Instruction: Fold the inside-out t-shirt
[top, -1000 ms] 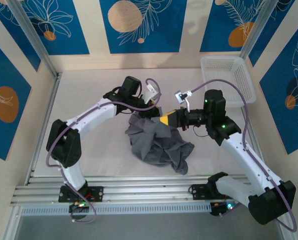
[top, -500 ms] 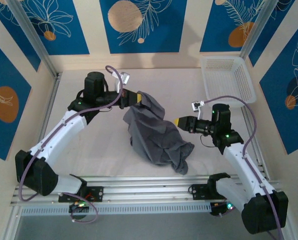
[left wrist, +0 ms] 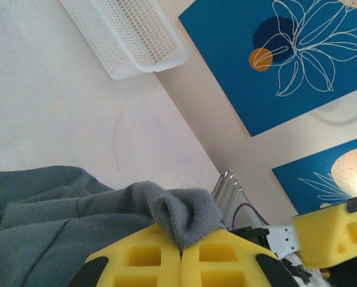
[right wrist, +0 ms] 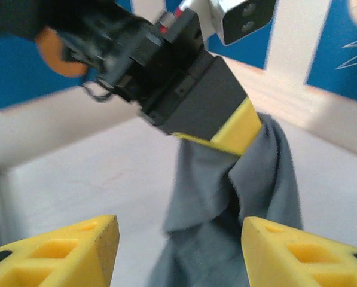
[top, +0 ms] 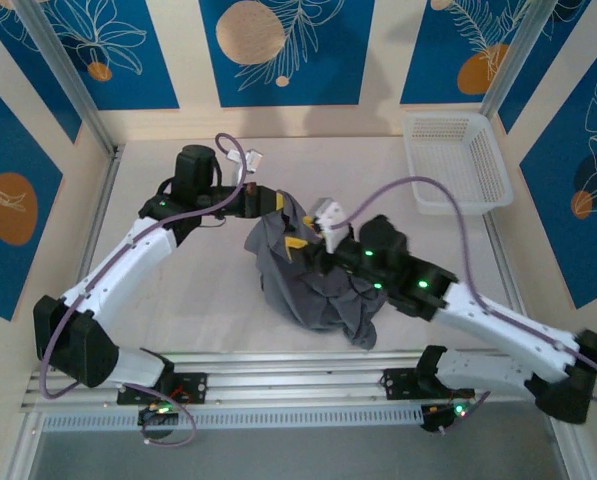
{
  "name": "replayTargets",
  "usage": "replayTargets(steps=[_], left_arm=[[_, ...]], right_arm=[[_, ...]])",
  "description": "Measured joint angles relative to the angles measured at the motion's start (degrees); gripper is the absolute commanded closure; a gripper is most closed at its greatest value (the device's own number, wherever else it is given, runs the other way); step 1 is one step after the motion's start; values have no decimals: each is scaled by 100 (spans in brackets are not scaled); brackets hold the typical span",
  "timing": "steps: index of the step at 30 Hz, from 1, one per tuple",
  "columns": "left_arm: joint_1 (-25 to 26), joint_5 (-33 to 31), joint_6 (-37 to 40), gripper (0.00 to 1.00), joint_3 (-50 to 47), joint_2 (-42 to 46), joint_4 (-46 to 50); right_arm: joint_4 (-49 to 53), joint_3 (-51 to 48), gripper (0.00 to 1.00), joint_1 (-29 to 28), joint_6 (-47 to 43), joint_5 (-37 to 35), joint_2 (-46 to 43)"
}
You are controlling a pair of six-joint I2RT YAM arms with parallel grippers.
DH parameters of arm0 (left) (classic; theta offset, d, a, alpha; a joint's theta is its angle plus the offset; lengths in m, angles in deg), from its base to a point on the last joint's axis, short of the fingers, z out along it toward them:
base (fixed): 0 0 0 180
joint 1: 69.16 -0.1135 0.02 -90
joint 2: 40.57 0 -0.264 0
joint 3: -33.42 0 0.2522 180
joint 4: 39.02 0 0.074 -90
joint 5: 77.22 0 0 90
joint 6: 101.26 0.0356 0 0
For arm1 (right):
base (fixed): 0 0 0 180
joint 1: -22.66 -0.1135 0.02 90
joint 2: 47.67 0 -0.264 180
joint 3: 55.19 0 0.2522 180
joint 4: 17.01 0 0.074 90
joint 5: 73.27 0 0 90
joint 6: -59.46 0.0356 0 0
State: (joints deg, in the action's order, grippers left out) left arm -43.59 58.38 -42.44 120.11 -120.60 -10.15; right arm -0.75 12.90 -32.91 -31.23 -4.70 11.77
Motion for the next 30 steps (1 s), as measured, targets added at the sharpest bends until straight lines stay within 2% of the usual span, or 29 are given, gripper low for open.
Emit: replayTargets(steps=[4,9,13,15,17,20,27,28,29,30], left_arm=[[7,-68,-66,100,0,-2,101],[7,-109,-142,100,0,-2,151],[7,-114,-151,100,0,-2,186],[7,-175,-146,100,2,-2,229],[7,-337,-101,100,44,-2,380],[-11,-592,37,100,210,-37,627],[-17,-363,293,100,551,-431,704],[-17,-341,339,98,551,-474,732],[-17,-321,420,90,551,-505,796],[-17,-319,483,76,551,-522,859]], right_arm=[[-664,-59,44,44,-1237,-918,892],[-1117,-81,45,413,-2013,-1338,1276],[-1204,-11,71,586,-2175,-1467,1399],[-957,125,78,581,-2079,-1329,1412],[-479,352,80,579,-1829,-911,1370],[308,647,100,671,-1290,114,1152],[994,772,100,1325,-48,2214,739],[1051,772,100,1443,133,2470,754],[1088,772,100,1528,299,2702,763],[1106,772,100,1587,439,2879,765]])
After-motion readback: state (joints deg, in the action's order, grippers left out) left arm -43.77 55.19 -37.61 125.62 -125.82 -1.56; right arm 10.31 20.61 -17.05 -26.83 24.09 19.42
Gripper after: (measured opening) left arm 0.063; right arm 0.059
